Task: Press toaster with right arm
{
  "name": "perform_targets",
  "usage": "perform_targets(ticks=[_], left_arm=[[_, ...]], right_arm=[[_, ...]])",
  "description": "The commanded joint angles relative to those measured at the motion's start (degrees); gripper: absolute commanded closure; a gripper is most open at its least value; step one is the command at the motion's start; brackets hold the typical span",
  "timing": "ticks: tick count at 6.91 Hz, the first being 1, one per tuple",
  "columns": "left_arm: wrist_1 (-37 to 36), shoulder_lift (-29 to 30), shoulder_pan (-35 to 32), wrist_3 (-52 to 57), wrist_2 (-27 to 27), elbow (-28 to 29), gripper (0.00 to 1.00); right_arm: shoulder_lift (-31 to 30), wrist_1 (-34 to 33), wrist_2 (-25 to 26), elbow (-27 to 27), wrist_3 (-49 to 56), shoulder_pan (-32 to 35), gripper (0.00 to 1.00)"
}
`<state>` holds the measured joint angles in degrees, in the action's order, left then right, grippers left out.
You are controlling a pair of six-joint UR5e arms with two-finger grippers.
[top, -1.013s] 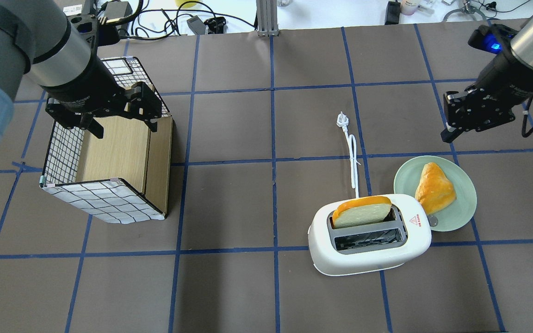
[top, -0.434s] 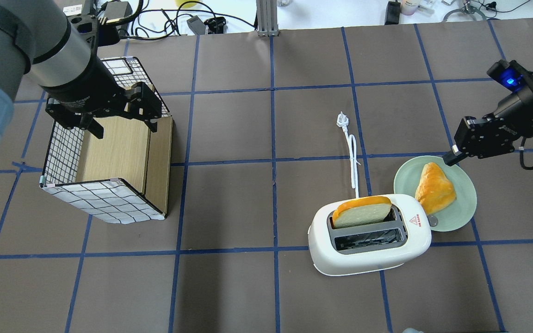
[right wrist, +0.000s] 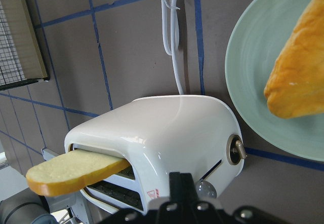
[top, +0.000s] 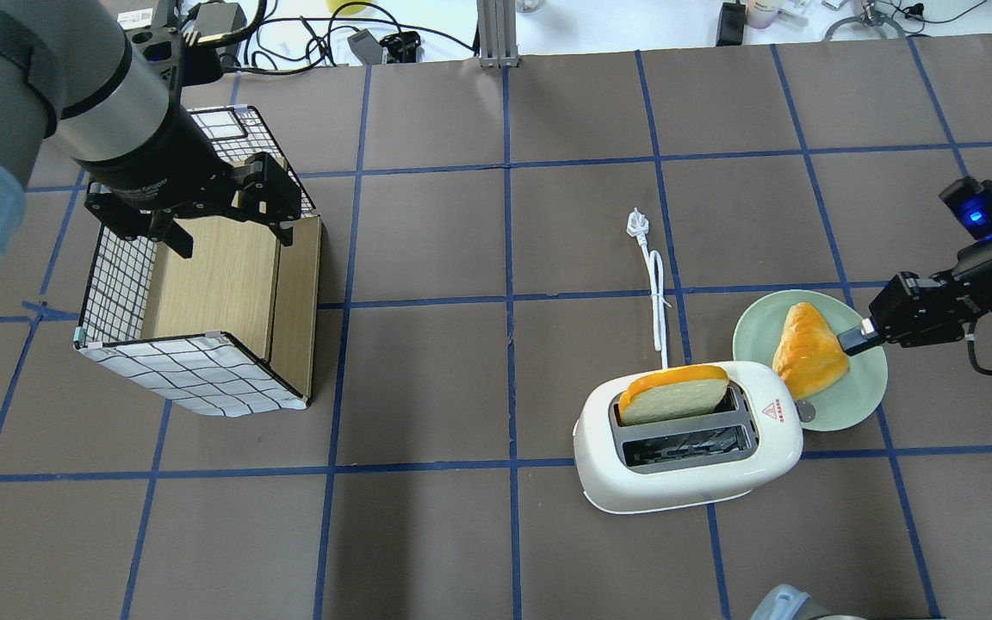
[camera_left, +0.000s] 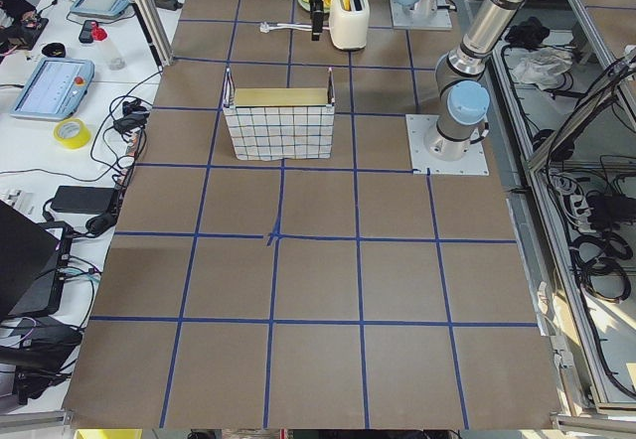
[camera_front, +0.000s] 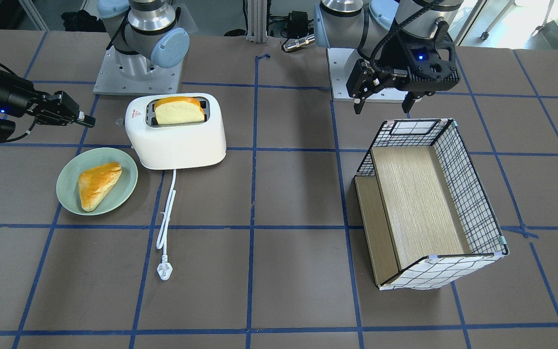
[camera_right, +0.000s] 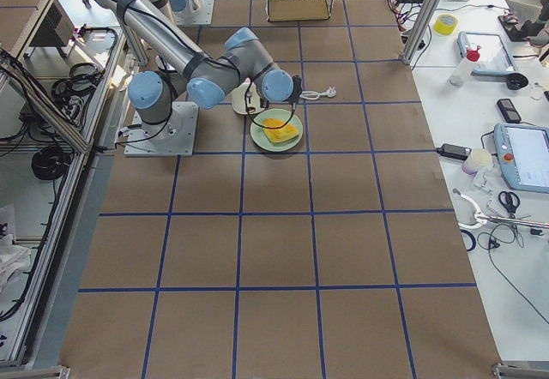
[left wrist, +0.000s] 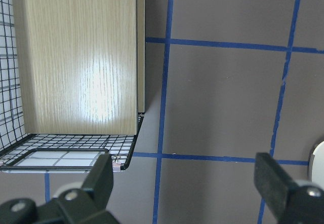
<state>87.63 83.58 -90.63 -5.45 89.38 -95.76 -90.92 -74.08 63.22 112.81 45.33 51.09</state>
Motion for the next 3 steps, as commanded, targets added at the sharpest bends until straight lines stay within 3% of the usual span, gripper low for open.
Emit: perform_targets(ticks=[1,3], left_arm=[[0.0,0.0,0.0,0.0,0.0,0.0,0.0],[0.0,0.0,0.0,0.0,0.0,0.0,0.0]], right_arm=[[1.2,1.1,-0.3,3.8,3.4,-0.7,1.0],[1.5,1.1,0.0,4.6,3.3,-0.8,1.0]])
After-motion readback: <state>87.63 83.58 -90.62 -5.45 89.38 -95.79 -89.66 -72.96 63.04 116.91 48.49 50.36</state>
